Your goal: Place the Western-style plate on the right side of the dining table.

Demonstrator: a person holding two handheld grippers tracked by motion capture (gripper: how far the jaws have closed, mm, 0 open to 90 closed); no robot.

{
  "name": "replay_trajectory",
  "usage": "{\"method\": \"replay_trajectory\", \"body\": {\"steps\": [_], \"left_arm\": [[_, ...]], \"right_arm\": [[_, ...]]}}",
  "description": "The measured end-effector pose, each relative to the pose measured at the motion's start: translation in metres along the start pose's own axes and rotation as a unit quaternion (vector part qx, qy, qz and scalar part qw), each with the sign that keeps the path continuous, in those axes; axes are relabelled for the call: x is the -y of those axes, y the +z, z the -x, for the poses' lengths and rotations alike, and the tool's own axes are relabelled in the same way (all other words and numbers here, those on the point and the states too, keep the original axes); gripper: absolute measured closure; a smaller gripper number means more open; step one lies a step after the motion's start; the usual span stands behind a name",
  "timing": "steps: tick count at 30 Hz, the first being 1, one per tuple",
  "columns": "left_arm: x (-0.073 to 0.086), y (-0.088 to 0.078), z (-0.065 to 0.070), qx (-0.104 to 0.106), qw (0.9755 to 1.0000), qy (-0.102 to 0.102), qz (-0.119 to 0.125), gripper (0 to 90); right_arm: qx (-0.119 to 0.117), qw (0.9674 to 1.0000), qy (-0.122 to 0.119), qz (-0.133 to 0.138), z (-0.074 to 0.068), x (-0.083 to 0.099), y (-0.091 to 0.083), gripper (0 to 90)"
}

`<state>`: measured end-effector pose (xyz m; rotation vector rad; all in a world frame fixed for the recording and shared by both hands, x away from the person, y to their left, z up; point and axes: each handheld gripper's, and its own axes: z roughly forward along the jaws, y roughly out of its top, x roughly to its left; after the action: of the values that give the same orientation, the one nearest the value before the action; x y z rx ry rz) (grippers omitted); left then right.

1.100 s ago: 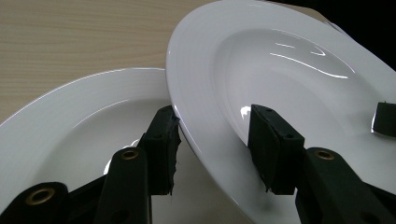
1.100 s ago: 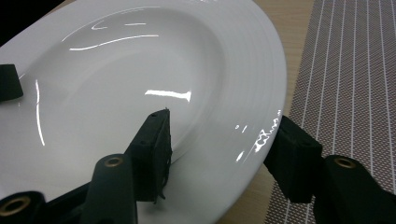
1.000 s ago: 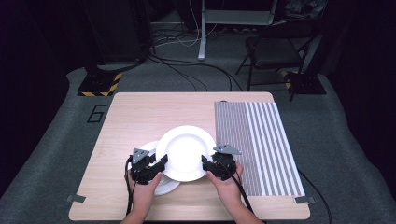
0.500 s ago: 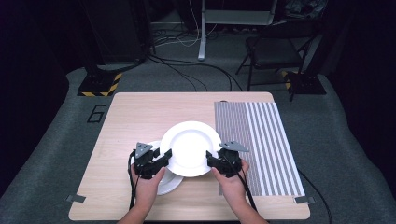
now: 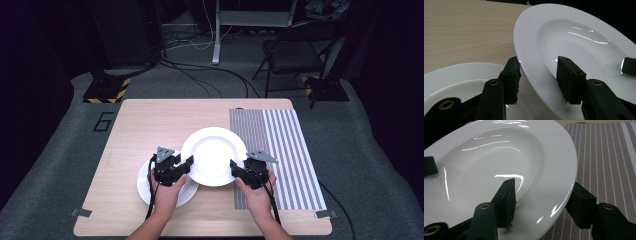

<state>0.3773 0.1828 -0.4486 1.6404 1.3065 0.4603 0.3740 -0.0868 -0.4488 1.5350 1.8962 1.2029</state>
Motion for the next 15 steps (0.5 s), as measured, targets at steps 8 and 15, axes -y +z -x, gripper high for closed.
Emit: {"method": "replay_trajectory", "body": {"steps": [8, 15], "left_arm": [[0.000, 0.009, 0.005, 0.006, 1.0000, 0.001, -0.005, 54.2], [-0.002, 0.015, 0.009, 0.012, 0.9999, 0.001, -0.007, 54.4]], "right_arm": [[0.009, 0.9999, 0.004, 0.003, 0.008, 0.003, -0.003, 43.7], [0.017, 0.9998, 0.008, 0.005, 0.012, 0.004, -0.007, 43.7]]}}
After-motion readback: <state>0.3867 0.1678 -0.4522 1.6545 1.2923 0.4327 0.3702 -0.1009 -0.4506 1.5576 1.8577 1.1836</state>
